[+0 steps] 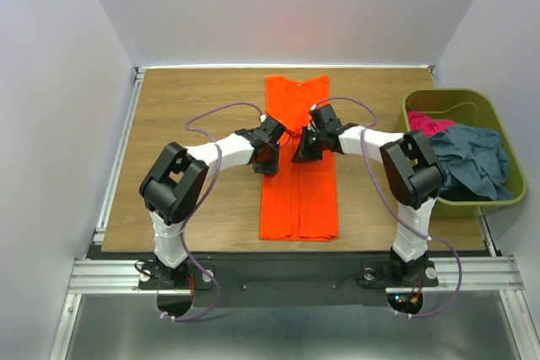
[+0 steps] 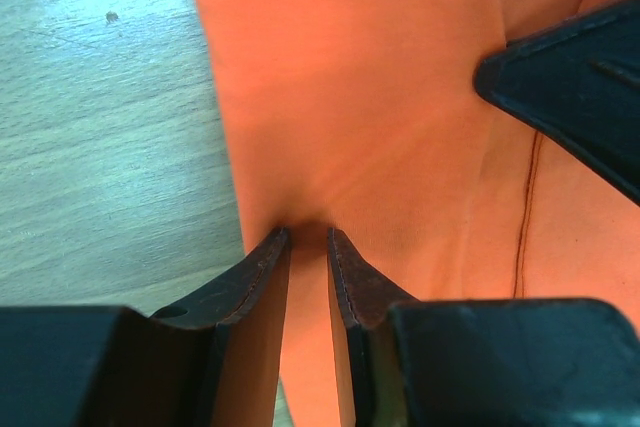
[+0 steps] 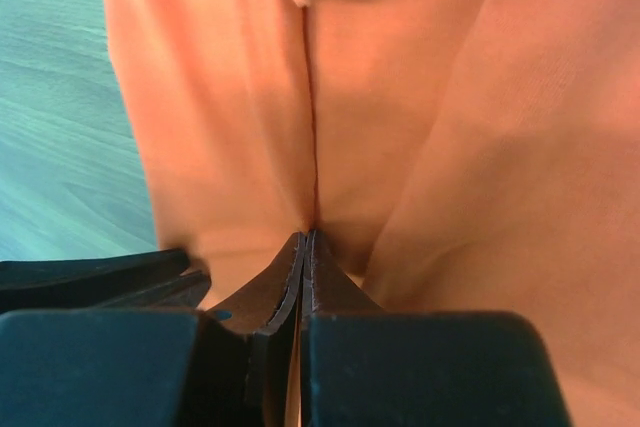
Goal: Fold and stack the t-shirts
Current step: Fold the tshirt
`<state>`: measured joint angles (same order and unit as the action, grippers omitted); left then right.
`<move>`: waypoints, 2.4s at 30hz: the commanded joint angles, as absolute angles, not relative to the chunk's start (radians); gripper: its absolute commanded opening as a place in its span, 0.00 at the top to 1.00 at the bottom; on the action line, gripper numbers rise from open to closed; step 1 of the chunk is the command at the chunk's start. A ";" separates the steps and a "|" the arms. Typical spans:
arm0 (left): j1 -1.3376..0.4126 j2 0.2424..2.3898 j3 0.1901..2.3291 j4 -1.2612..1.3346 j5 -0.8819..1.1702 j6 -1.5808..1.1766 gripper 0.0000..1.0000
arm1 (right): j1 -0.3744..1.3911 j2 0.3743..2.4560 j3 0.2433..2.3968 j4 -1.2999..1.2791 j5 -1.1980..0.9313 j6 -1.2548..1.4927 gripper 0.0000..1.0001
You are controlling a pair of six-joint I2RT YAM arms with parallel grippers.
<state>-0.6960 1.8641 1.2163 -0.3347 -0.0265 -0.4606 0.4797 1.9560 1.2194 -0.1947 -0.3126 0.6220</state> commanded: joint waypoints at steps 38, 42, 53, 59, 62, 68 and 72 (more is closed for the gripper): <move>-0.919 1.812 1.198 -0.331 0.144 -0.534 0.75 | 0.445 2.097 1.542 -0.247 -0.322 0.517 0.80; -0.931 1.836 1.178 -0.319 0.195 -0.531 0.75 | 0.433 2.129 1.539 -0.247 -0.301 0.509 0.80; -0.945 1.776 1.178 -0.328 0.177 -0.543 0.73 | 0.411 2.149 1.605 -0.250 -0.284 0.472 0.79; -0.943 1.645 1.186 -0.431 -0.033 -0.603 0.61 | 0.411 1.936 1.459 -0.281 -0.174 0.445 0.65; -0.919 1.620 1.186 -0.457 -0.081 -0.603 0.59 | 0.408 1.817 1.376 -0.325 -0.086 0.437 0.55; -0.815 1.680 1.213 -0.413 -0.130 -0.558 0.57 | 0.379 1.749 1.261 -0.373 0.077 0.390 0.49; -0.749 1.802 1.348 -0.410 -0.169 -0.512 0.57 | 0.377 1.793 1.296 -0.376 0.091 0.354 0.49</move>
